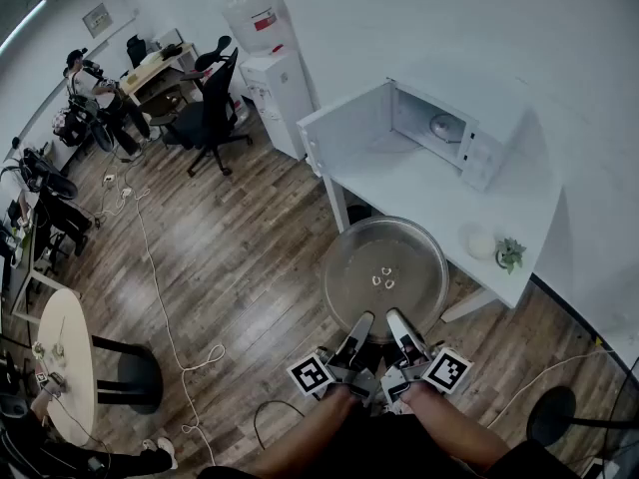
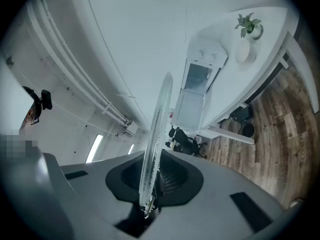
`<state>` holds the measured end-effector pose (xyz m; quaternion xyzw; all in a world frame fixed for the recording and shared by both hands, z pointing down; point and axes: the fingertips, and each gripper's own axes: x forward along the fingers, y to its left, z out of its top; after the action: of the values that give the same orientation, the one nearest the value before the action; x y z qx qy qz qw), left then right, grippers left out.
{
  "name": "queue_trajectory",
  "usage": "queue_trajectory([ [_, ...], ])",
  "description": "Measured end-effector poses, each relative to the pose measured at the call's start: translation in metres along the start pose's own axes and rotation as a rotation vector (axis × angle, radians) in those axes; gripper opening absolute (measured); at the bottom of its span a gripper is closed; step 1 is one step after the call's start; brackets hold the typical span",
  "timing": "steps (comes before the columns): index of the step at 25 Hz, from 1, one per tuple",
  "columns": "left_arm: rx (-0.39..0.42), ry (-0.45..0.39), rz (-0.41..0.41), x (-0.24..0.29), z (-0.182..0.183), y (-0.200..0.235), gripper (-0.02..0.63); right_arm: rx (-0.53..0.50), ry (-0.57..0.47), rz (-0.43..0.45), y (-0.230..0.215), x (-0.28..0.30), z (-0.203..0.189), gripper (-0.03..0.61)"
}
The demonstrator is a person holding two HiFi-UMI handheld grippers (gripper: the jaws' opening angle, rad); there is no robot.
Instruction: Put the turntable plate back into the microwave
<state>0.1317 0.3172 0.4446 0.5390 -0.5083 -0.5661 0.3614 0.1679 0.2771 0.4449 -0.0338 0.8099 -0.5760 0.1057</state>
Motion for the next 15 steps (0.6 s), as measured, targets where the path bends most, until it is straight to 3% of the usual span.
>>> queue_trajectory([
  [15, 0.005, 0.029, -0.011, -0.001, 0.02, 0.001, 0.051, -0.015, -0.039, 0.002, 0.003, 0.018, -0.008, 0.064],
])
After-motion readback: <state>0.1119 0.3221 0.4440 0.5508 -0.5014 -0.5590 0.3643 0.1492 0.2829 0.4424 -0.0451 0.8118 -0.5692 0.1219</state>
